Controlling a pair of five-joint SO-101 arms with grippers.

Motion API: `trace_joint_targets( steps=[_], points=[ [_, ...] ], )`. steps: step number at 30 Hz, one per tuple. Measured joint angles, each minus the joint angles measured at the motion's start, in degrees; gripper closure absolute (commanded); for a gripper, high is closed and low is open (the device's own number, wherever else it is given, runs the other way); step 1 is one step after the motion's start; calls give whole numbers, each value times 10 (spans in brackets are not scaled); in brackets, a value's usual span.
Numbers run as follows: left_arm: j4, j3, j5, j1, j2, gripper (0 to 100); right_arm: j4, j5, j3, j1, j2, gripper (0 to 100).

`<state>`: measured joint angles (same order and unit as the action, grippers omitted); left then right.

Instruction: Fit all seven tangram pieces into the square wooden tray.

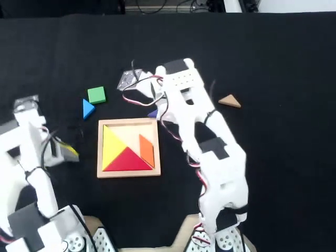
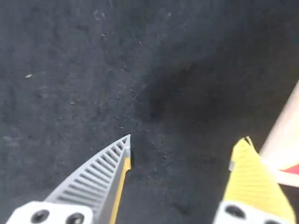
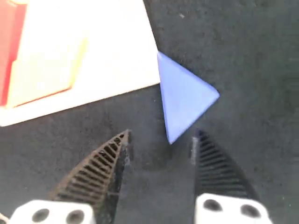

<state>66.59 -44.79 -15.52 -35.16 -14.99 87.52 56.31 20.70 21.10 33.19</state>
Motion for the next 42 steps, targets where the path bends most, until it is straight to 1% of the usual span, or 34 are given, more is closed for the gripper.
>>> trace_joint_targets(
  steps=[2,4,7,10,13,20,27,33,35,39,42],
  points=[
    [-60,-67,-8,-20,-22,660,2,2,16,1,19,628],
    [-106,-125,-9,-38,-49,659,2,4,34,1,38,621],
    [-127,-163,-8,-51,-102,659,2,4,55,1,52,636],
    [-151,-196,4,-42,-140,659,3,4,70,1,69,649],
    [-156,-213,3,-25,-162,659,3,17,100,1,94,652],
    [-156,-221,7,-22,-172,659,4,25,166,1,158,652],
    [-162,-221,6,-22,-172,660,50,25,232,1,200,653],
    [-162,-221,6,-22,-172,660,67,25,278,1,236,657],
    [-162,-221,7,-22,-172,660,69,25,292,1,244,701],
    [-162,-221,7,-22,-172,660,64,25,320,-1,258,835],
    [-162,-221,7,-22,-172,660,63,25,341,-1,268,860]
  ],
)
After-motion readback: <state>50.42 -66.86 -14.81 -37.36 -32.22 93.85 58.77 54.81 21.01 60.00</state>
